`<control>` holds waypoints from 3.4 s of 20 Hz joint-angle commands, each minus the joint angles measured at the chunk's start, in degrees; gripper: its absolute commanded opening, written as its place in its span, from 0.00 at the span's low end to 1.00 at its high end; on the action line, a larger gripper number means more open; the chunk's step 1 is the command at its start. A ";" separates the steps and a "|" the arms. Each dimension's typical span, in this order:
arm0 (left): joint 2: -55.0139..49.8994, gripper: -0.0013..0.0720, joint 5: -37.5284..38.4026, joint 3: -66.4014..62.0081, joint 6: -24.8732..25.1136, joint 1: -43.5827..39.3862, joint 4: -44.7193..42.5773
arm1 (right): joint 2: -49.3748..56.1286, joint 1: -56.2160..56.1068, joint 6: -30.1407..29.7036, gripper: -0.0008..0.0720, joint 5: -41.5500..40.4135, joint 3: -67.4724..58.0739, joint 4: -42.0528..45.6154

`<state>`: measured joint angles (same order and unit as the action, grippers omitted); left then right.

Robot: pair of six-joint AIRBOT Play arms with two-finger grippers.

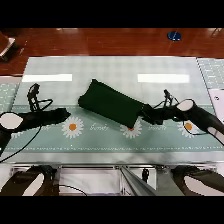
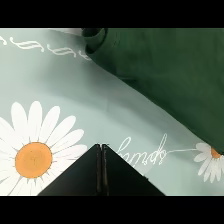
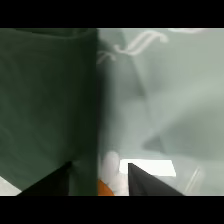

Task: Fold the shirts.

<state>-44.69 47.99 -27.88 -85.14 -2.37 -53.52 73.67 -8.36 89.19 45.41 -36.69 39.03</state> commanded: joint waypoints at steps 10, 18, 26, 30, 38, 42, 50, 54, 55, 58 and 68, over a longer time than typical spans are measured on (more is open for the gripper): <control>-2.16 0.05 -1.53 0.00 -0.17 -0.87 2.12 | 12.79 -4.74 -15.65 0.04 18.40 -24.92 -4.59; -2.16 0.05 -1.49 0.00 0.02 -0.87 2.10 | 5.35 0.55 -5.70 0.04 30.08 -50.23 9.64; -2.14 0.05 0.63 0.00 0.66 -0.87 2.12 | -1.60 17.55 8.85 0.04 38.86 -63.93 19.10; -2.14 0.05 0.66 0.00 0.66 -0.87 2.12 | -5.60 30.64 12.87 0.04 40.72 -64.30 20.55; -2.14 0.05 0.33 0.00 0.70 -0.87 2.10 | -12.94 48.98 16.24 0.04 49.57 -58.69 25.62; -2.14 0.05 -0.76 0.00 0.68 -0.87 2.10 | -18.88 58.69 15.69 0.04 51.28 -48.48 26.29; -2.14 0.05 -1.55 0.00 0.68 -0.87 2.10 | -29.38 76.50 11.69 0.04 54.66 -32.06 43.23; -2.16 0.05 -1.55 0.00 0.68 -0.87 2.10 | -34.73 76.30 12.83 0.37 54.86 -21.79 54.25; -2.16 0.05 -1.68 0.00 0.68 -0.87 2.10 | -35.06 75.52 11.67 0.59 55.19 -19.52 54.16; -2.14 0.06 -2.71 -0.31 0.79 -0.81 2.08 | -34.64 69.18 9.94 0.58 54.14 -17.22 59.14; -7.52 0.05 -1.03 -39.98 4.57 1.16 2.08 | -20.22 34.67 -2.60 0.04 20.87 -35.45 21.27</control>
<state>-49.89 45.58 -56.69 -80.99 1.54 -51.35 49.58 38.81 93.78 80.93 -68.42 77.23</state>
